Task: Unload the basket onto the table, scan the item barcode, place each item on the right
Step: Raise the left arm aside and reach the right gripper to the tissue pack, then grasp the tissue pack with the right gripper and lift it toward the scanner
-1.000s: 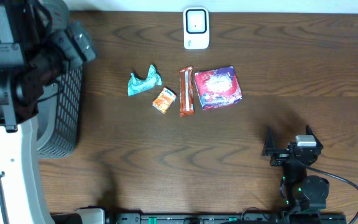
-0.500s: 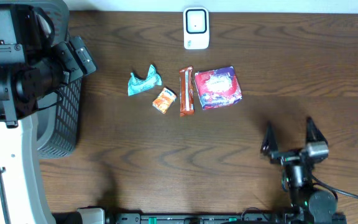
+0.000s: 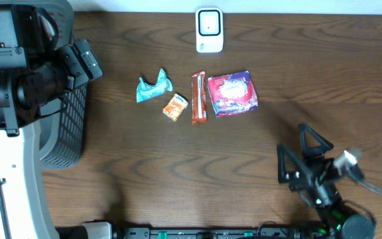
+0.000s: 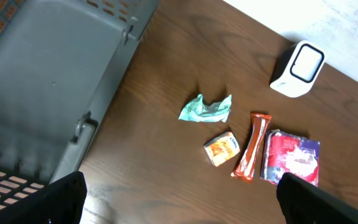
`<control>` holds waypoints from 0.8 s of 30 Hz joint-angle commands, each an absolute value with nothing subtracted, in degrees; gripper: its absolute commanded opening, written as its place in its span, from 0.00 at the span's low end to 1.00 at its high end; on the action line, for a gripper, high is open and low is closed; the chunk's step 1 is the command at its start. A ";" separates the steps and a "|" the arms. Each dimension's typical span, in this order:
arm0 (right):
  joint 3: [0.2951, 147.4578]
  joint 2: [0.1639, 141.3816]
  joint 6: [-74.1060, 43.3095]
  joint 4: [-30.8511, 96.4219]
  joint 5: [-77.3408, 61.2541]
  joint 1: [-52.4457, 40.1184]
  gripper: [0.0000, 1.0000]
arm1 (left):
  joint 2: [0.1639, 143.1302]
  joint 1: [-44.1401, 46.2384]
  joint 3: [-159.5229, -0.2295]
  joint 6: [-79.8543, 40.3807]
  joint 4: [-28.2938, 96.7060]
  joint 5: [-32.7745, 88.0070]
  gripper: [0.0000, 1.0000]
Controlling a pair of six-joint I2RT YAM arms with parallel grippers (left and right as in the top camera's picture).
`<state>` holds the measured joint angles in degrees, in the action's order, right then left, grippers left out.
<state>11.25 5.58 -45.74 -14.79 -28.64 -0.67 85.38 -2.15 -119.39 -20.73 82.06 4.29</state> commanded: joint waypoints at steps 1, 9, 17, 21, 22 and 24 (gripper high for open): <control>25.32 14.15 -35.03 2.37 -28.32 -0.40 0.99 | 85.60 -2.35 -119.11 -19.97 82.04 3.81 0.98; 57.63 49.28 -17.50 41.60 -29.39 -0.43 0.99 | 85.60 -2.35 -119.11 -19.97 82.04 3.81 0.98; 65.41 69.95 -18.68 37.30 -51.35 -0.43 0.99 | 85.60 -2.35 -119.11 -19.97 82.04 3.81 0.98; 65.41 77.65 -17.10 35.09 -47.00 -0.49 0.99 | 85.60 -2.35 -119.11 -19.97 82.04 3.84 0.98; 65.41 79.75 -16.84 34.54 -44.64 -0.58 0.99 | 85.60 -2.35 -119.11 -19.97 82.04 3.81 0.98; 65.54 83.85 -16.71 33.32 -41.78 -0.58 0.99 | 85.60 -2.35 -119.11 -19.97 82.04 3.84 0.98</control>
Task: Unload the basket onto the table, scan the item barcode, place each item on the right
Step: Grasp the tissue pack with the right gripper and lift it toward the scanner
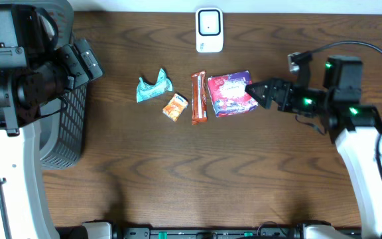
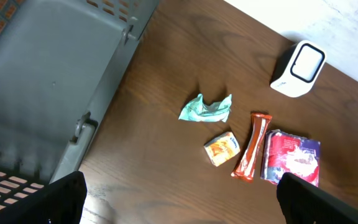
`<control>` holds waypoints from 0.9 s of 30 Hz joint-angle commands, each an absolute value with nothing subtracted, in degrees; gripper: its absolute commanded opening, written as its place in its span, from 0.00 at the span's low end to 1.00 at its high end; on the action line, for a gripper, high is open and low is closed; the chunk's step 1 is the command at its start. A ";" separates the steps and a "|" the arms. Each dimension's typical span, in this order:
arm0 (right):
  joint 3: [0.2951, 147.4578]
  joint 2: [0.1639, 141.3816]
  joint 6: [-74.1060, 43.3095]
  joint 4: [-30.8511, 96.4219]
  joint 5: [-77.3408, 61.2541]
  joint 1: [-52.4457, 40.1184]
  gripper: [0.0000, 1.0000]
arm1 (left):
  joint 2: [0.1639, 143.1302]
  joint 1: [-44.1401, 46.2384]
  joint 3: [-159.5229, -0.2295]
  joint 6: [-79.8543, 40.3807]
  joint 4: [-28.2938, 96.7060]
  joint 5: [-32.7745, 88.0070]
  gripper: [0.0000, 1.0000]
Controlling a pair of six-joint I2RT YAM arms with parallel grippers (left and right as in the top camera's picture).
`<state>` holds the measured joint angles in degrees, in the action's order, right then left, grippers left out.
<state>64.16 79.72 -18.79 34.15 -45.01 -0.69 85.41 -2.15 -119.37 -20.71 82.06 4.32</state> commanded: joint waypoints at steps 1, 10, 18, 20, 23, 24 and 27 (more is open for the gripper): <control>65.87 85.80 -16.01 32.73 -41.71 -0.58 0.99 | 85.60 -2.35 -119.11 -19.97 82.04 3.81 0.98; 89.47 107.70 -4.45 51.05 -29.65 -1.15 0.99 | 85.60 -2.35 -119.11 -19.97 82.04 3.84 0.98; 98.13 121.67 5.72 50.70 -32.91 -1.32 0.99 | 85.60 -2.35 -119.11 -19.97 82.04 3.84 0.98; 98.13 125.58 10.02 50.57 -42.89 -1.32 0.97 | 85.60 -2.35 -119.11 -19.97 82.04 3.84 0.98; 98.13 128.22 9.93 50.78 -45.60 -1.34 0.92 | 85.60 -2.35 -119.11 -19.97 82.04 3.84 0.98; 98.13 128.95 9.98 51.05 -45.54 -1.34 0.91 | 85.60 -2.35 -119.11 -19.97 82.04 3.84 0.98; 98.13 130.32 10.09 51.90 -45.56 -1.52 0.79 | 85.60 -2.35 -119.11 -19.97 82.04 3.84 0.98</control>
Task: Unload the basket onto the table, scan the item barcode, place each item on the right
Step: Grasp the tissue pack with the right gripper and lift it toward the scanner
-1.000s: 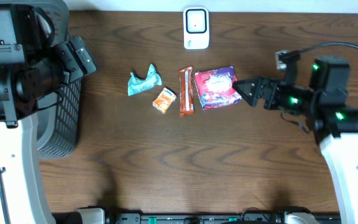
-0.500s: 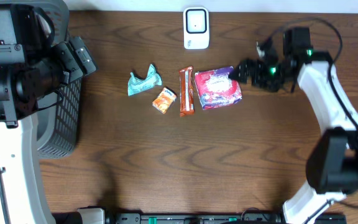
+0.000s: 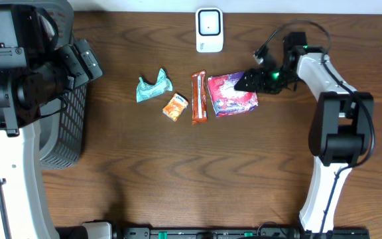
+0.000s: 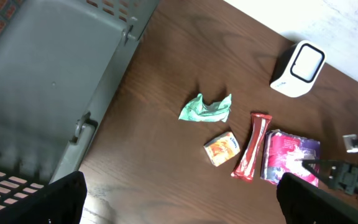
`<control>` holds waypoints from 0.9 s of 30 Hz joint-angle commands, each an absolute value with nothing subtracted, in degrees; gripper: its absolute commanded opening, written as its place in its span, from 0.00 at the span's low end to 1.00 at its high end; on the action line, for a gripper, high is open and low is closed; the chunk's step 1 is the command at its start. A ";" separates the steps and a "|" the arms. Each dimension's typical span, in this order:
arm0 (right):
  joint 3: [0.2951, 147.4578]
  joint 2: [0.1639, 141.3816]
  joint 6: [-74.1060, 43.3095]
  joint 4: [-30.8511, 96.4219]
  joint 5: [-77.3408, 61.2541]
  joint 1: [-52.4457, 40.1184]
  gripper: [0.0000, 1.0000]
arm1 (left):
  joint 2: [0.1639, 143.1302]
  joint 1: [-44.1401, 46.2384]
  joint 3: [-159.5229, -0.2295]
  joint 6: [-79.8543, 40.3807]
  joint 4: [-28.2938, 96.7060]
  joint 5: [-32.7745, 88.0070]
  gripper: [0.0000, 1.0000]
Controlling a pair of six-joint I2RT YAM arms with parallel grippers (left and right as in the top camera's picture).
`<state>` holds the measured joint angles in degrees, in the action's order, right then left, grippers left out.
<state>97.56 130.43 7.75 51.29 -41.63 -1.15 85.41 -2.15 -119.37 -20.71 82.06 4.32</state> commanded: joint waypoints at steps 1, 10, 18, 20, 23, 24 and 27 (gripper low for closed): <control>98.13 130.32 10.39 52.27 -45.52 -1.54 0.65 | 85.60 -2.35 -119.11 -19.97 82.04 3.81 0.98; 101.36 126.50 7.70 56.71 -44.99 -0.21 0.01 | 85.60 -2.35 -119.11 -19.97 82.04 3.81 0.98; 108.27 115.87 -1.30 62.87 -13.89 -1.63 0.01 | 85.60 -2.35 -119.11 -19.97 82.04 3.81 0.98; 108.27 112.22 -6.87 63.86 1.58 -2.98 0.01 | 85.60 -2.35 -119.11 -19.97 82.04 3.84 0.98; 108.22 109.54 -15.05 66.67 27.55 -4.95 0.01 | 85.60 -2.35 -119.11 -19.97 82.04 3.84 0.98; 108.20 109.40 -16.78 67.53 34.50 -5.54 0.01 | 85.60 -2.35 -119.11 -19.97 82.04 3.84 0.98; 107.09 109.89 -19.79 69.12 48.34 -7.05 0.01 | 85.60 -2.35 -119.11 -19.97 82.04 3.84 0.98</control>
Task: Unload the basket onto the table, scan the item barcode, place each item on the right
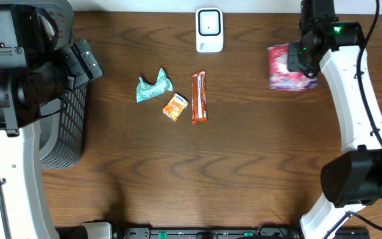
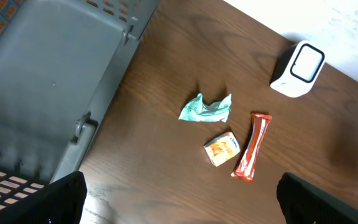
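Note:
A pink and purple snack packet point(image 1: 285, 68) hangs above the table at the back right, to the right of the white barcode scanner point(image 1: 209, 30). My right gripper point(image 1: 299, 58) is shut on its right side. At the right edge of the left wrist view the packet is only a pink blur. The scanner point(image 2: 298, 68) stands at the table's far edge. My left gripper point(image 2: 182, 208) is open and holds nothing, high over the left side beside the basket.
A red snack bar point(image 1: 199, 98), a small orange packet point(image 1: 175, 106) and a crumpled teal wrapper point(image 1: 154, 87) lie mid-table left of the scanner. A grey basket point(image 1: 65, 126) stands at the left edge under my left arm.
My right gripper was at the pink packet lying beside the red bar. Now it holds the packet off the table, farther right and back, near the scanner. The left arm is unchanged.
My right arm was low at the front right, away from the items. Then it was reaching toward the pink packet from the right, then it was at the packet on the table. Now the packet is held beside the scanner.

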`<control>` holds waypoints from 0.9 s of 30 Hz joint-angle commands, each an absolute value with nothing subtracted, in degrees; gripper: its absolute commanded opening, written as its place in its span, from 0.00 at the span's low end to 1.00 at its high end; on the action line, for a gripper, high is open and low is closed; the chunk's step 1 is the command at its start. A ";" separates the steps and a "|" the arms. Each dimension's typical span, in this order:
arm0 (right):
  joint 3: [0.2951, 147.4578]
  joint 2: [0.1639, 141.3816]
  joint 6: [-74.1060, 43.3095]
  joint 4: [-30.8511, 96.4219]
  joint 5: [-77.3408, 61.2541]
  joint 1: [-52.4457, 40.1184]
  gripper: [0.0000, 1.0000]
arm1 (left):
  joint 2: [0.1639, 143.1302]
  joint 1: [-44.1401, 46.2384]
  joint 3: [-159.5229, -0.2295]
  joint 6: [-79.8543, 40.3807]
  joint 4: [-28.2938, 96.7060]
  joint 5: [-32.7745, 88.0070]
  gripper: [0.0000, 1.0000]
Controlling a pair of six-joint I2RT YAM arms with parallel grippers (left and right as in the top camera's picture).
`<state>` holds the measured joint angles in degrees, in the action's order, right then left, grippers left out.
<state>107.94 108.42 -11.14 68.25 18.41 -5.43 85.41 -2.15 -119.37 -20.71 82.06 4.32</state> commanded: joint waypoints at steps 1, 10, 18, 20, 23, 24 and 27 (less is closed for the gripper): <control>106.15 110.19 -20.36 69.08 50.24 -7.55 0.01 | 85.60 -2.35 -119.11 -19.97 82.04 3.81 0.98; 99.46 116.99 -22.48 66.41 46.17 -12.84 0.01 | 85.60 -2.35 -119.11 -19.97 82.04 3.84 0.98; 99.70 119.85 -22.22 61.63 30.81 -21.58 0.49 | 85.60 -2.35 -119.11 -19.97 82.04 3.81 0.98; 101.25 119.79 -21.96 61.54 27.35 -23.75 0.51 | 85.60 -2.35 -119.11 -19.97 82.04 3.84 0.98; 106.30 119.79 -18.81 62.43 22.02 -25.89 0.73 | 85.60 -2.35 -119.11 -19.97 82.04 3.81 0.98; 108.49 119.79 -18.57 63.48 21.43 -25.98 0.77 | 85.60 -2.35 -119.11 -19.97 82.04 3.81 0.98; 115.70 119.79 -18.11 67.42 18.94 -25.23 0.85 | 85.60 -2.35 -119.11 -19.97 82.04 3.84 0.98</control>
<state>108.36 120.70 -19.35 65.49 23.38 -26.30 85.41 -2.15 -119.37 -20.71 82.06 4.32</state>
